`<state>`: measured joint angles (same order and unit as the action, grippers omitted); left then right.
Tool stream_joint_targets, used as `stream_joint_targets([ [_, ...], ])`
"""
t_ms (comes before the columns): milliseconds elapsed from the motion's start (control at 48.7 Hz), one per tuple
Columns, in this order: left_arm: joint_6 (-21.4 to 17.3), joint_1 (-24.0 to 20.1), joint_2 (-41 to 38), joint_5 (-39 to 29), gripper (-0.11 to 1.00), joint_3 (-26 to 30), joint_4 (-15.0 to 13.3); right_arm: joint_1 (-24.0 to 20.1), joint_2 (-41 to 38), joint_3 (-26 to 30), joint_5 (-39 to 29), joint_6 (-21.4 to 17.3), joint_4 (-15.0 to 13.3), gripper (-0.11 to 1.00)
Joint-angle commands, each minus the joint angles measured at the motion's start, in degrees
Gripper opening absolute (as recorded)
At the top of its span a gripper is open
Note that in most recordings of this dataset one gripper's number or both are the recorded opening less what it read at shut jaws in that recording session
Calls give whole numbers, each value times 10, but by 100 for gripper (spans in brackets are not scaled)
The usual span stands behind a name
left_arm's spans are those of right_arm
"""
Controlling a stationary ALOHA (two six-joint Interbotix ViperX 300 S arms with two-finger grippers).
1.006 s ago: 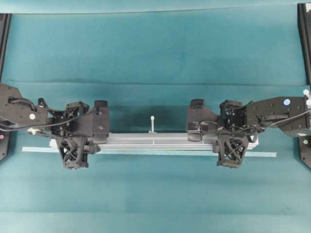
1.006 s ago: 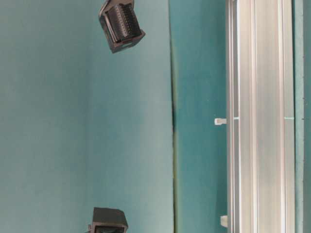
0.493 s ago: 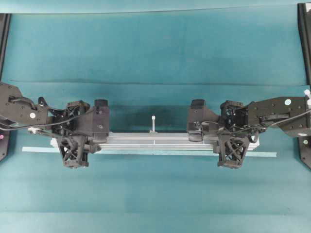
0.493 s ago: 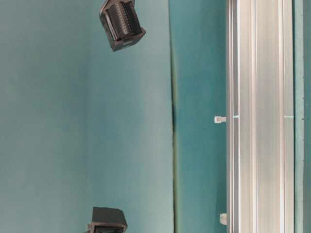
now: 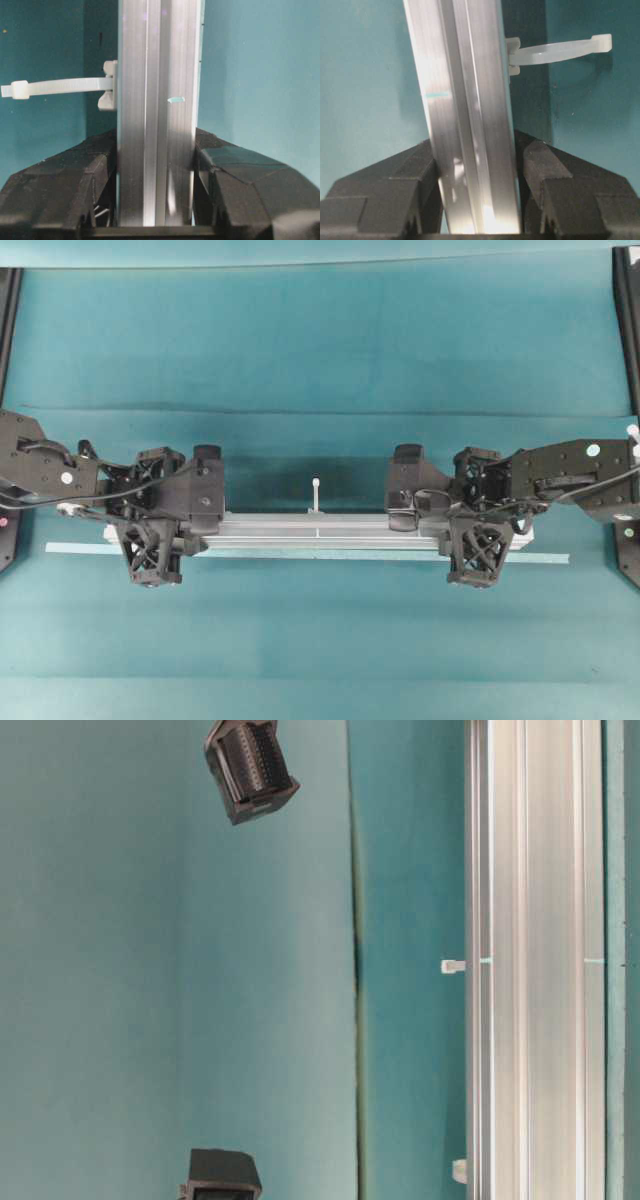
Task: Lift the large metal rail with both hands.
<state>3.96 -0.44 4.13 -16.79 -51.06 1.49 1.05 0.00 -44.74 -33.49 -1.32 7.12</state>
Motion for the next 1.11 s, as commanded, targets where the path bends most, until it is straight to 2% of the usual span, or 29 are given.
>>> stream_joint_targets([
  [0, 2, -9, 4, -2, 37, 2, 2, -4, -8, -2, 0, -12, 5, 61],
  [123, 2, -8, 4, -2, 37, -1, 2, -4, -8, -3, -1, -27, 4, 89],
  [205, 4, -8, 4, -2, 39, -4, 3, -4, -8, -3, 0, -34, 3, 96],
  [370, -2, -8, 5, -3, 85, -11, 2, -4, -2, -1, 3, -42, 3, 95],
  [452, -4, -8, 8, -3, 98, -11, 2, -4, 5, 1, 4, -44, 3, 95],
  [636, -4, -8, 49, -5, 97, -8, 2, 4, 57, 3, 17, -44, 1, 95],
  [903, -5, -9, 180, -5, 97, -18, 2, 25, 177, -1, 19, -44, 0, 95],
  [1088, -5, -10, 269, -4, 97, -28, 3, 35, 253, -6, 44, -42, -20, 95],
])
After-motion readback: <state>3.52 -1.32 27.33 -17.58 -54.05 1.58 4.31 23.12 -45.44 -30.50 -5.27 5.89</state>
